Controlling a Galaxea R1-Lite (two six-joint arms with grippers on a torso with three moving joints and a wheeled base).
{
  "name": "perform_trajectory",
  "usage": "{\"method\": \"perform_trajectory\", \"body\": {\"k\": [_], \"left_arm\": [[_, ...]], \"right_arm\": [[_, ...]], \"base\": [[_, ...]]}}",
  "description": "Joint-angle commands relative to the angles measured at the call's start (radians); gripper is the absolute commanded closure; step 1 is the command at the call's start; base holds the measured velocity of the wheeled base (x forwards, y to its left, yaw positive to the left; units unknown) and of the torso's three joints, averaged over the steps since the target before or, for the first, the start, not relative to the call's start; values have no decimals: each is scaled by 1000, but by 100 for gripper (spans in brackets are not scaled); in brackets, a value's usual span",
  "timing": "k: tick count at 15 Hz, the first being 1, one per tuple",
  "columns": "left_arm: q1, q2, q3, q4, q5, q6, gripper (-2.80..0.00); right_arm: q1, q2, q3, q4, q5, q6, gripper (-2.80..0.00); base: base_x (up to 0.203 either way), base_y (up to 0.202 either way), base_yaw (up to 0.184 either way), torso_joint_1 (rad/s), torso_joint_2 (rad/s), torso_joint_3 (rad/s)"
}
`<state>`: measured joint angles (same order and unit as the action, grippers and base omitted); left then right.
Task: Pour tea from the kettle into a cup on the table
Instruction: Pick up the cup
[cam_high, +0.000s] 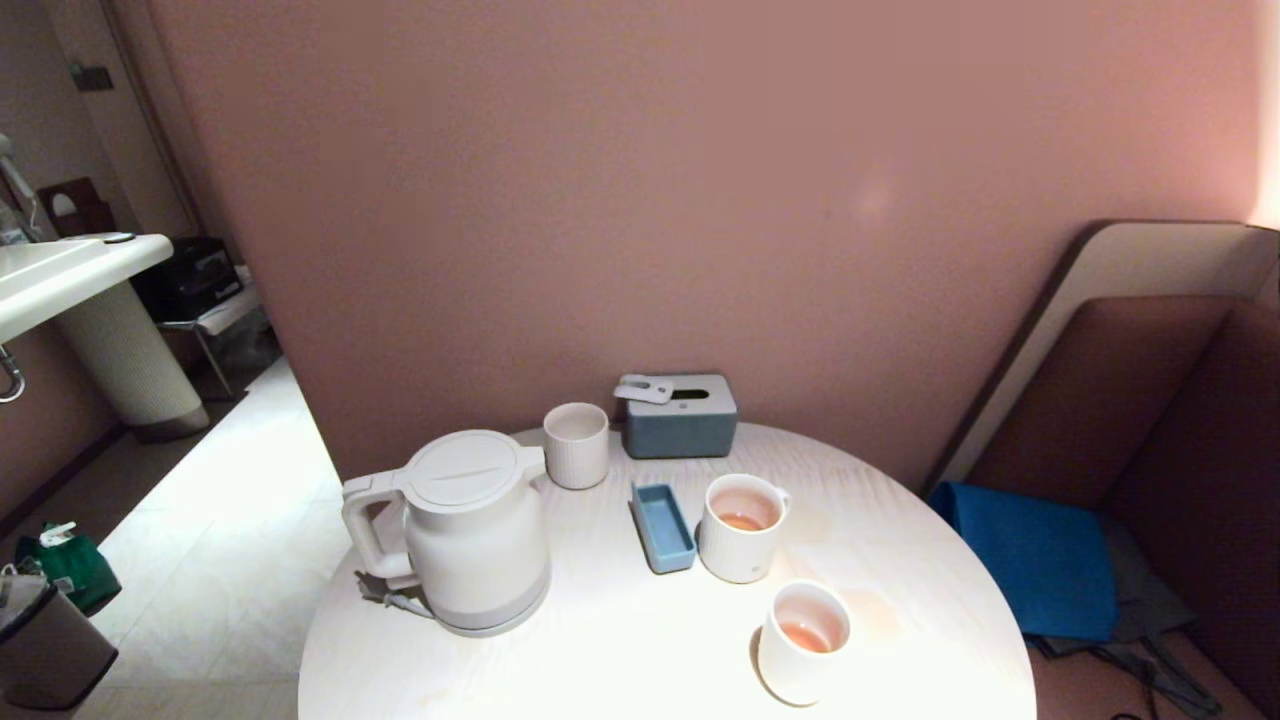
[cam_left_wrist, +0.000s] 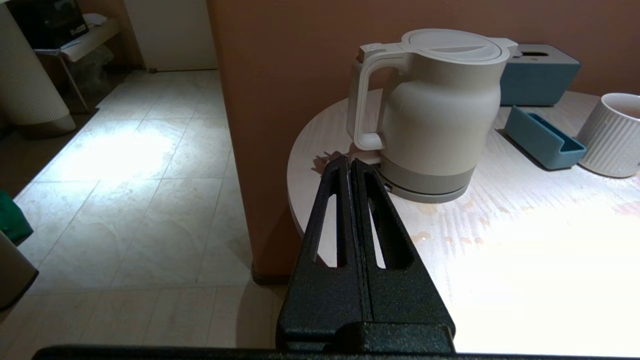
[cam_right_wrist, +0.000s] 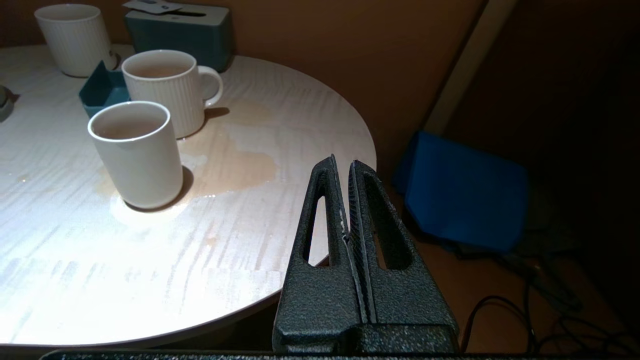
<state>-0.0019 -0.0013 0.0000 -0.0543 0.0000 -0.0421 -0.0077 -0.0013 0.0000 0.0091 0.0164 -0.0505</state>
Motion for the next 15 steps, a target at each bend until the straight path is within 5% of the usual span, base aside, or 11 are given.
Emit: {"method": "perform_trajectory", "body": {"k": [1,9,15], "left_arm": [[0,1,0,-1,0,-1,0],[0,1,0,-1,0,-1,0],[0,1,0,-1,0,-1,0]], "right_arm": [[0,1,0,0,-1,6,0],[0,1,0,-6,-18,55,0],[0,1,0,-1,-10,1,0]], "base": [[0,0,0,0,0,0],[0,0,0,0,0,0],[0,0,0,0,0,0]]}}
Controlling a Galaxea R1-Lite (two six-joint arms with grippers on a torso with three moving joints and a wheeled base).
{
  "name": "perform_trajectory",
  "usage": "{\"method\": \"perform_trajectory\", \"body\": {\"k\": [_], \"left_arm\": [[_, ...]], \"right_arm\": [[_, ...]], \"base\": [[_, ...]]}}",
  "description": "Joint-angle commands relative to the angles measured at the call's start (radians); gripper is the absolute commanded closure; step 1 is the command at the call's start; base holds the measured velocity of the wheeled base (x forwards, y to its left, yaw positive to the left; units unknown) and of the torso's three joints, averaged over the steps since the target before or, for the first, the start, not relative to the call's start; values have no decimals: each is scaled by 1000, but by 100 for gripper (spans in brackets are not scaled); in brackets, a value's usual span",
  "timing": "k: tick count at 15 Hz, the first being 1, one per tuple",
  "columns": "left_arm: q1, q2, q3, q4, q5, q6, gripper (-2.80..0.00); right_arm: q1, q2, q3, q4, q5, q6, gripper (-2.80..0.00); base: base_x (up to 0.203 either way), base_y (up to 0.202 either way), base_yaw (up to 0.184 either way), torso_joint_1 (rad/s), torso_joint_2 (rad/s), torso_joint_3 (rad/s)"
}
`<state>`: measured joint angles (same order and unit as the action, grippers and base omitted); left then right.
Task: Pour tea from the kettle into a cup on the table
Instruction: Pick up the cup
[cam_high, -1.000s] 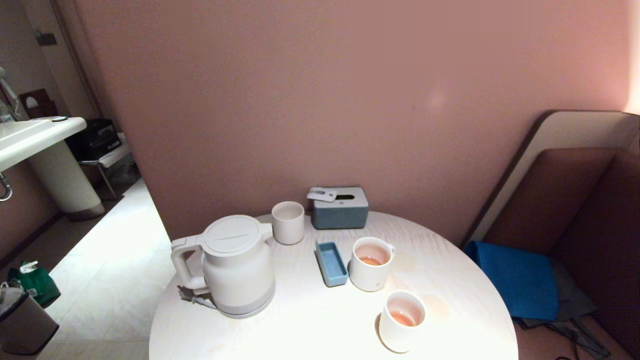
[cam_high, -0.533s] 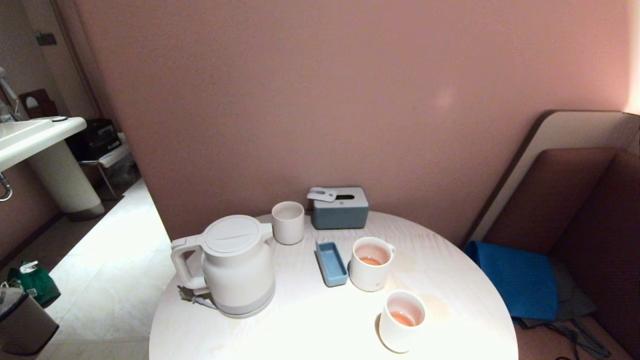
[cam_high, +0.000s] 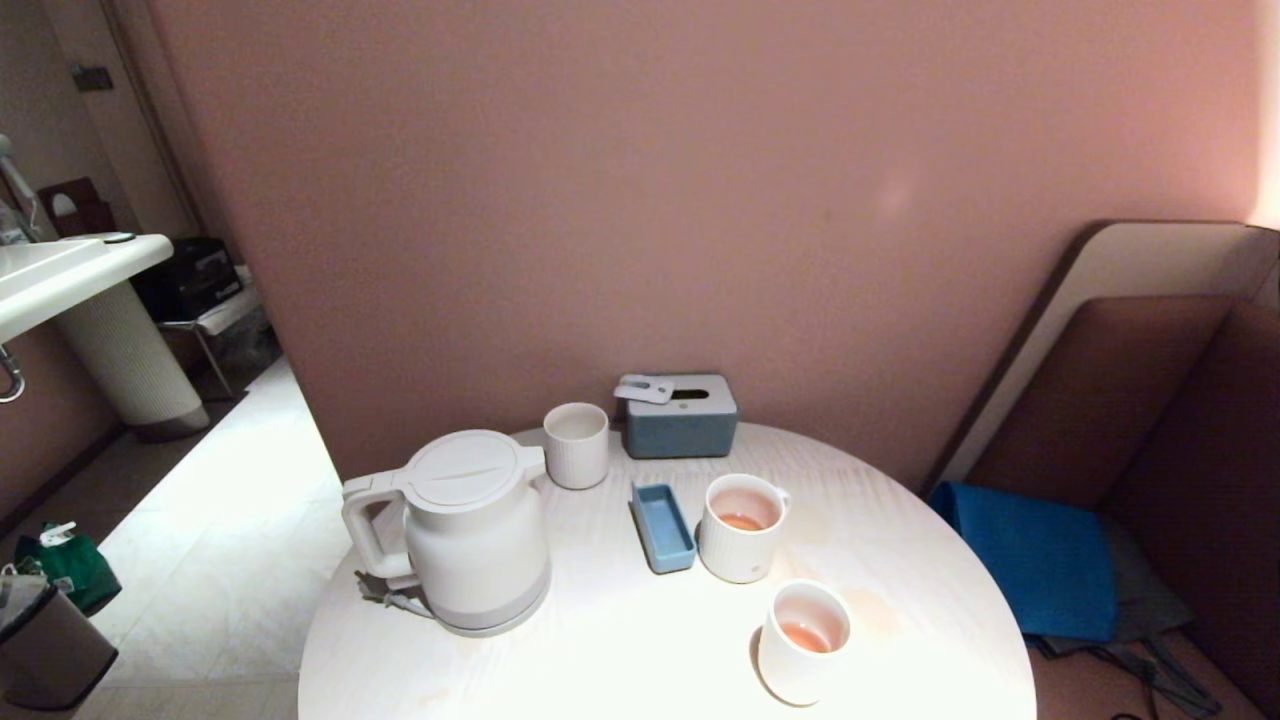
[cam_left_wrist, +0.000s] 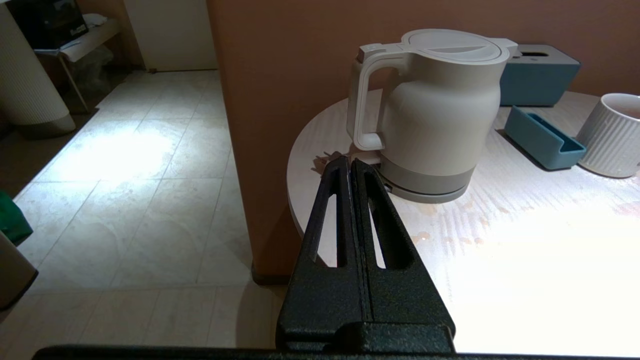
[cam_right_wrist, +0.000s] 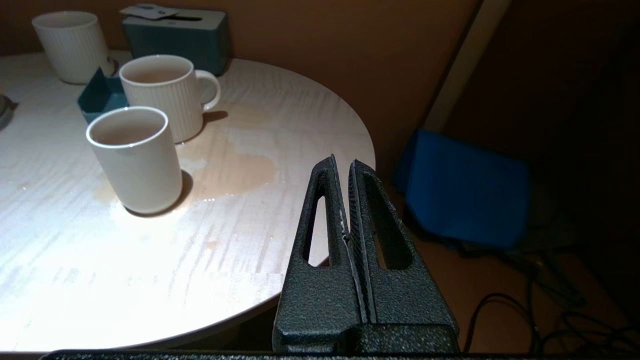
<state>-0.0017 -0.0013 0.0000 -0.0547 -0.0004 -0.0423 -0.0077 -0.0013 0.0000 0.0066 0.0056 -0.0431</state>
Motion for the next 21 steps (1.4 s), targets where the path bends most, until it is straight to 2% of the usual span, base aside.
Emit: {"method": "perform_trajectory", "body": {"k": [1,6,12,14,15,16,21], "left_arm": [[0,1,0,-1,0,-1,0],[0,1,0,-1,0,1,0],[0,2,0,-11,0,30,0],[0,1,0,-2,-3,91,0],[0,1,0,24,-7,154,0],[0,1,0,35,-16,165,0],[0,1,0,35,-12,124,0]], "right_arm": [[0,1,0,1,1,-6,0],[0,1,0,-2,-4,26,0],[0,1,0,-2,0,19,0],[0,1,0,-2,-1,20,0],[0,1,0,-2,0,19,0],[0,1,0,-2,1,19,0],[0,1,0,0,5,-4,0]], "base": [[0,0,0,0,0,0],[0,0,0,0,0,0],[0,0,0,0,0,0],[0,0,0,0,0,0],[0,0,0,0,0,0],[0,0,0,0,0,0],[0,0,0,0,0,0]]}}
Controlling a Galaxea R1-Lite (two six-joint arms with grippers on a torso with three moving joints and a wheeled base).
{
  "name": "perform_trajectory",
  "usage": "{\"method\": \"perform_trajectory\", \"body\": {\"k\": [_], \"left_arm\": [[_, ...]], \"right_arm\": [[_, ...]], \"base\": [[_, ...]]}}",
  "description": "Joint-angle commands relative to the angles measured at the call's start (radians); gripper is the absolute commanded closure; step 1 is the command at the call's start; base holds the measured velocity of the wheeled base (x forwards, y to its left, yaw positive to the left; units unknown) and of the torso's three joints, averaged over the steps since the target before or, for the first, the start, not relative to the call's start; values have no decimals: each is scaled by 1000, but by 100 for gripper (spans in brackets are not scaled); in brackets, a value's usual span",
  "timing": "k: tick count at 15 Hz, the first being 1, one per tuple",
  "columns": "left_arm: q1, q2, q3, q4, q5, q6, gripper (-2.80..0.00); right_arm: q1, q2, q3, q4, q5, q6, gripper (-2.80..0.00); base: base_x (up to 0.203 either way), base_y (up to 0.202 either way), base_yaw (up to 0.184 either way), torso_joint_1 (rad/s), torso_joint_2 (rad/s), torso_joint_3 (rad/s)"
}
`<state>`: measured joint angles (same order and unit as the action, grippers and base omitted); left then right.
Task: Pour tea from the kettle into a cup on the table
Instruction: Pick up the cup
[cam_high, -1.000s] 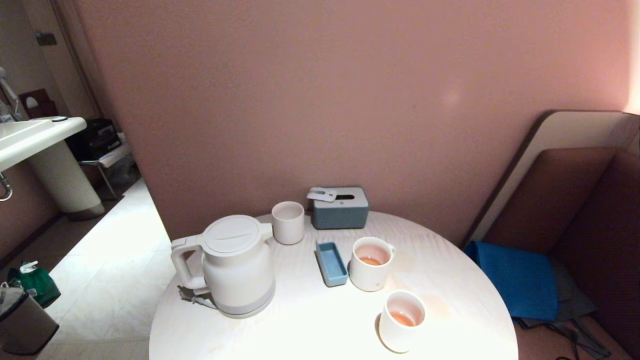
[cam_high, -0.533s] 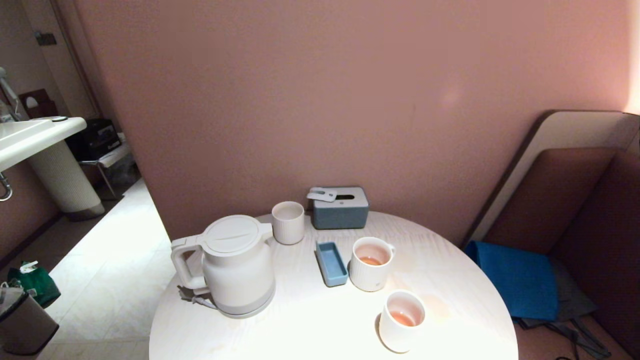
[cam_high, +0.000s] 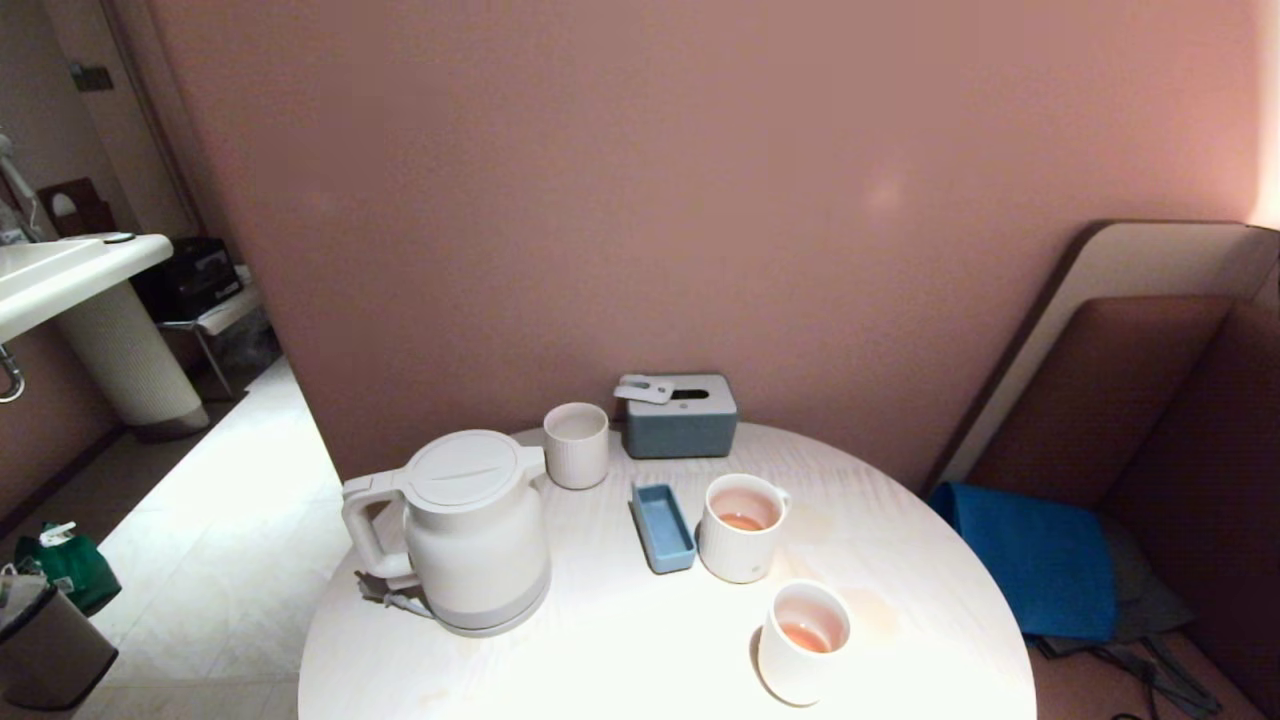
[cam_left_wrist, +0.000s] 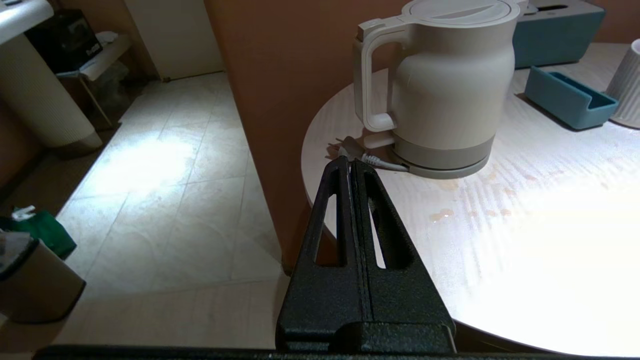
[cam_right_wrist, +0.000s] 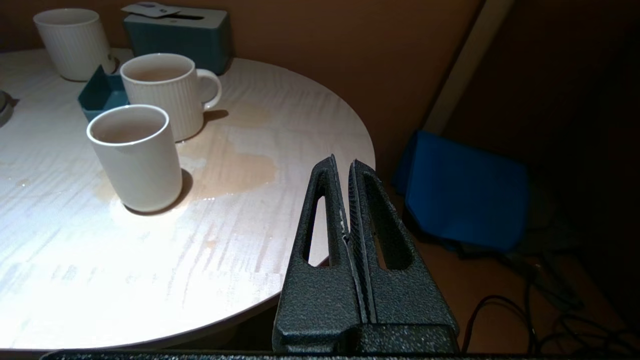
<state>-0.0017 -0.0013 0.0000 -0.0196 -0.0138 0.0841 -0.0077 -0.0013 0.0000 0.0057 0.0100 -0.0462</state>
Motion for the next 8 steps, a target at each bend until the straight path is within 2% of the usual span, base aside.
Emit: {"method": "perform_trajectory", "body": {"k": [1,8], "left_arm": [[0,1,0,0,3,-9,0],[0,1,0,7,-3,-20,0]], "right_arm": [[0,1,0,0,4,0,0],[0,1,0,0,2,5,0]], "base": [[0,0,0,0,0,0],[0,0,0,0,0,0]]}}
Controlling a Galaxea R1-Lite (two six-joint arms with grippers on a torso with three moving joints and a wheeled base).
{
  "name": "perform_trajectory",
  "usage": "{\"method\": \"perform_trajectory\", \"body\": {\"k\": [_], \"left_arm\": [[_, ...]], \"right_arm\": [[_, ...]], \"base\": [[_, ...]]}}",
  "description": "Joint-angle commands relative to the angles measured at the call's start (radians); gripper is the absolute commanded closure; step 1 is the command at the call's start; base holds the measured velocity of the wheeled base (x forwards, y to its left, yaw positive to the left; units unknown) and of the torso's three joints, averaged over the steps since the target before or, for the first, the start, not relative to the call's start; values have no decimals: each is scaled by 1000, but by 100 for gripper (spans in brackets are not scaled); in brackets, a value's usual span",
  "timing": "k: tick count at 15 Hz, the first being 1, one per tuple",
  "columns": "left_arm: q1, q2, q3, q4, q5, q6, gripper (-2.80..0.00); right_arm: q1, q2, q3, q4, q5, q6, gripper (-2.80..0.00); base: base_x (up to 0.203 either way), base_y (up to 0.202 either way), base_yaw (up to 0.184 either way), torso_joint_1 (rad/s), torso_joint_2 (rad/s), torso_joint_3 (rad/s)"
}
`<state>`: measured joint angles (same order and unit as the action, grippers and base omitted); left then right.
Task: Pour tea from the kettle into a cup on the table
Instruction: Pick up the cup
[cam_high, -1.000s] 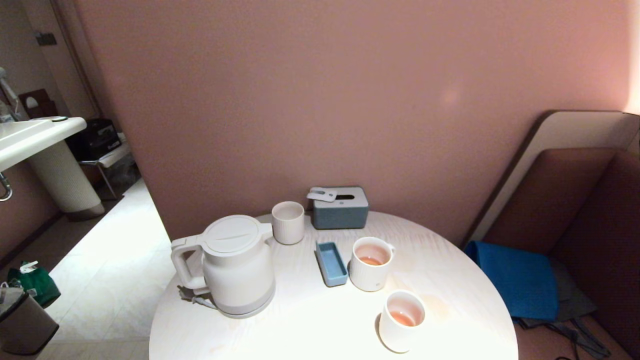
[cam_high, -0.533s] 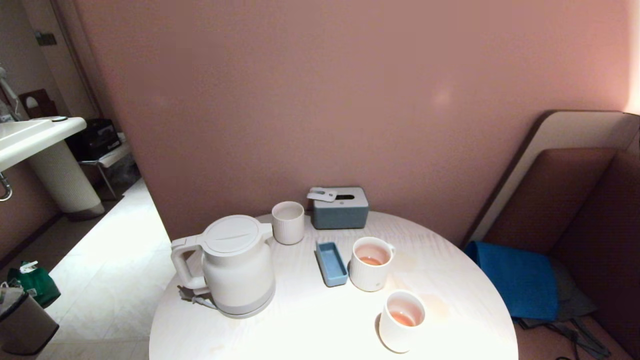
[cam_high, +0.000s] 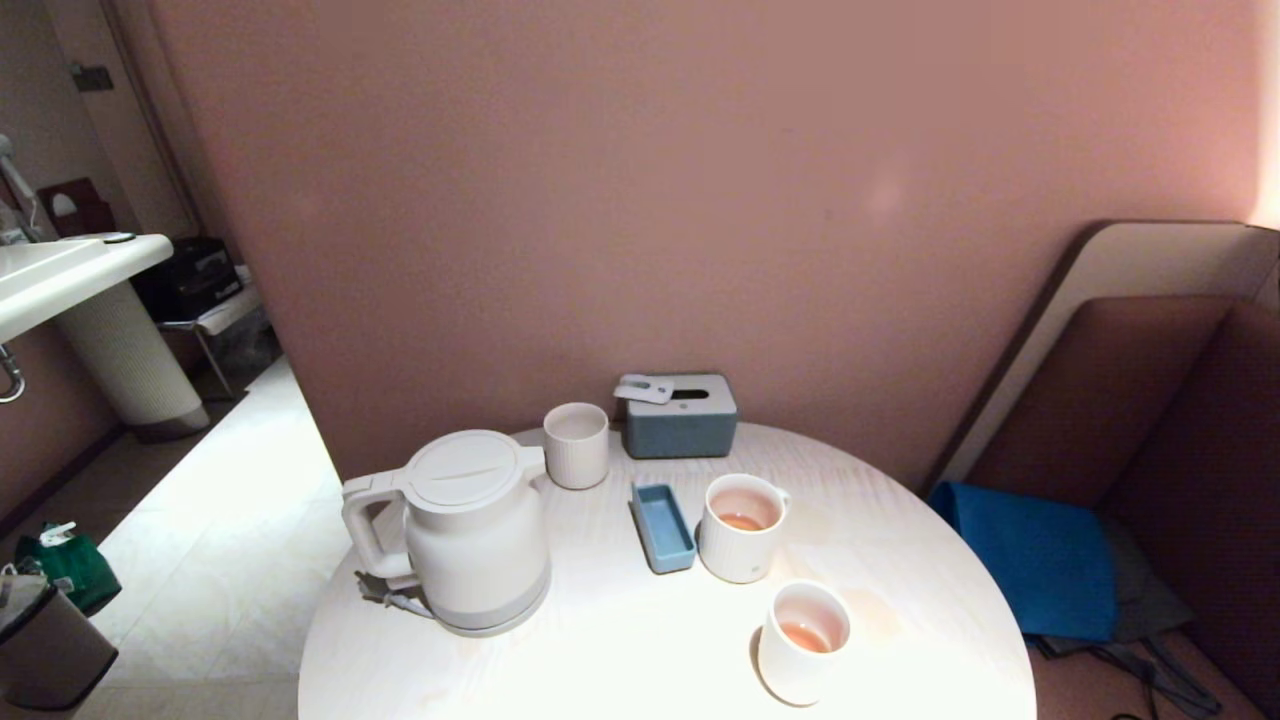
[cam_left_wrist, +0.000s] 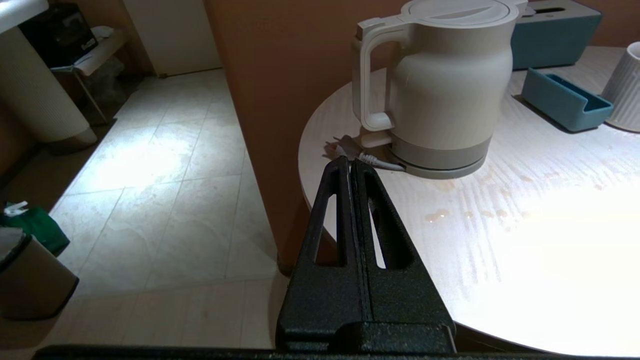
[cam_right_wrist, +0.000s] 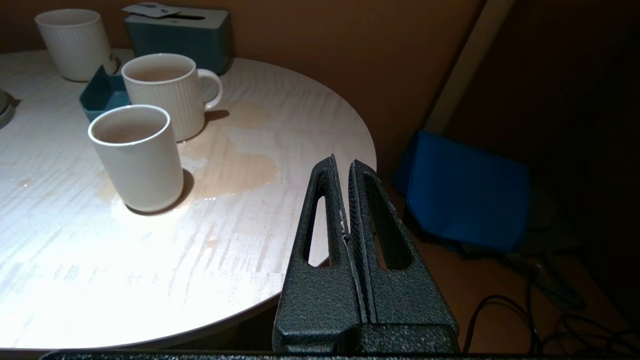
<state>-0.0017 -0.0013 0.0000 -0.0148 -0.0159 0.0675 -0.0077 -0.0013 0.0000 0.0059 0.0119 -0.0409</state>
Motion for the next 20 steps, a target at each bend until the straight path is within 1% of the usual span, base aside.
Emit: {"method": "perform_trajectory", "body": {"k": [1,6,13,15,20], "left_arm": [[0,1,0,3,-1,-9,0],[0,1,0,-2,4,-15,0],[0,1,0,-4,4,-17,0],[0,1,0,-4,5,-27,0],[0,1,0,-5,5,-37,0]], "right_arm": [[0,1,0,0,0,-1,0],[0,1,0,0,0,-2,0],[0,1,0,0,0,-3,0],[0,1,0,0,0,-2,0],[0,1,0,0,0,-4,0]], "base": [[0,0,0,0,0,0],[0,0,0,0,1,-19],[0,0,0,1,3,-181],[0,0,0,2,5,-195],[0,0,0,3,3,-51]]}}
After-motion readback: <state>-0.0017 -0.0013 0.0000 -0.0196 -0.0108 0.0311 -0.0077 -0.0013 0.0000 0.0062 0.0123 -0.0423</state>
